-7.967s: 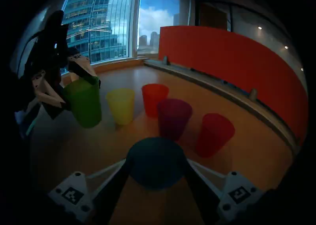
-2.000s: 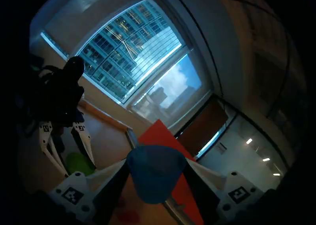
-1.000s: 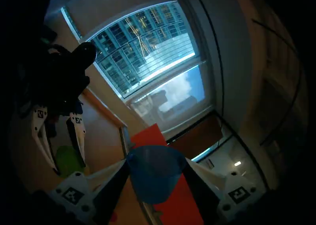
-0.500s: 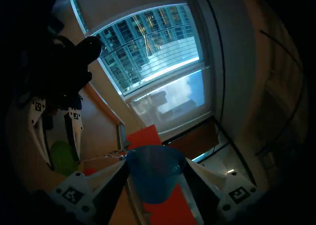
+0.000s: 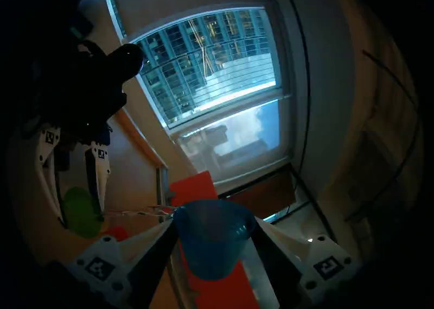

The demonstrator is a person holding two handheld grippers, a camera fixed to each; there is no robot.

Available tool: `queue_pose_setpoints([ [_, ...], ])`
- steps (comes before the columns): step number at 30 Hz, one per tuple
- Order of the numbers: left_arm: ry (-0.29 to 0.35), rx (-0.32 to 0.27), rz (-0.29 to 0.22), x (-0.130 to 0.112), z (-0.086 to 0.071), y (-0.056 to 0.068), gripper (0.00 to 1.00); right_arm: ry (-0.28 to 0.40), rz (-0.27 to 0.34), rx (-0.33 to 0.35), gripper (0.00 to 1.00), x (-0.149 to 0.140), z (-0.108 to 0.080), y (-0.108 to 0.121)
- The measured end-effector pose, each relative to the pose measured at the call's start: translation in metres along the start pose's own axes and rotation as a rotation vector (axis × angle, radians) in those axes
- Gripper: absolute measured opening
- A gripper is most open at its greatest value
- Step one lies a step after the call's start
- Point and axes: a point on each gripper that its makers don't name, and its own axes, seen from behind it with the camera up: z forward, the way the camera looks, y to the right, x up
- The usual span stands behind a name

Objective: Pour water

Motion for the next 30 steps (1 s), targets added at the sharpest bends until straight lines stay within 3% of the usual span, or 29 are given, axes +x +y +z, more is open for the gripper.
queue_pose_setpoints([
  [30, 0.002, -0.002, -0.003, 0.0, -0.001, -0.001, 0.9, 0.003, -0.124, -0.02, 0.91, 0.004, 0.007, 0.013],
])
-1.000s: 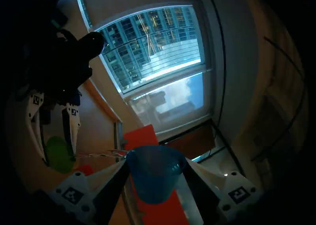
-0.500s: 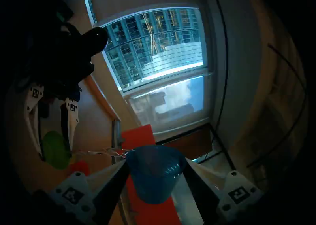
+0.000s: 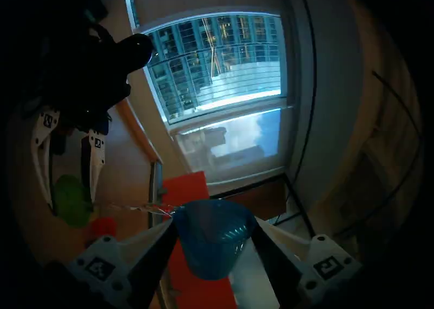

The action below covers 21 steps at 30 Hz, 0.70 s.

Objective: Pour water

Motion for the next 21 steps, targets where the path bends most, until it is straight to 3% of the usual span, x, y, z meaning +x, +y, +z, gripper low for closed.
queue_pose_setpoints([
  [21, -0.004, 0.002, 0.0, -0.0021, -0.0008, 0.0008, 0.9, 0.005, -0.064, -0.011, 0.91, 0.006, 0.0021, 0.0023],
])
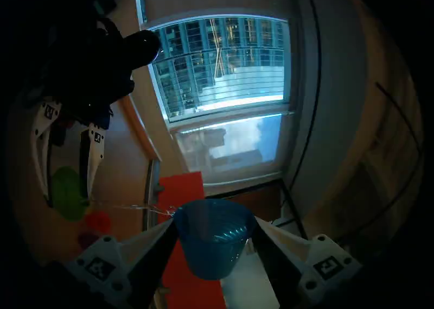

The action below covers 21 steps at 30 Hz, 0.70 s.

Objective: Pour water

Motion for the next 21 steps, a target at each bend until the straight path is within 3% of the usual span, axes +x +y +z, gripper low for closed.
queue_pose_setpoints([
  [21, 0.0, 0.001, -0.004, 0.0002, 0.0, -0.0006, 0.9, 0.0, -0.07, -0.009, 0.91, 0.0015, 0.0022, 0.0046],
])
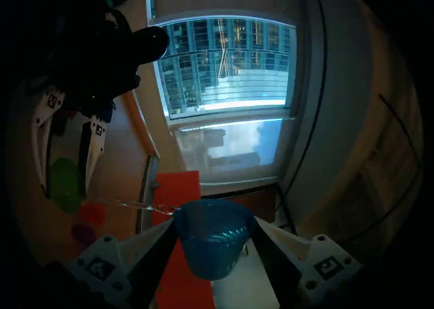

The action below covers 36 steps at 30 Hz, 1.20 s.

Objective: Pour water

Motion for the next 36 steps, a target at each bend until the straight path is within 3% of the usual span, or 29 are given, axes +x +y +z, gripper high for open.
queue_pose_setpoints([
  [36, -0.001, 0.011, -0.005, -0.001, 0.001, -0.006, 0.9, 0.014, -0.184, -0.019, 0.91, 0.015, 0.007, 0.003],
])
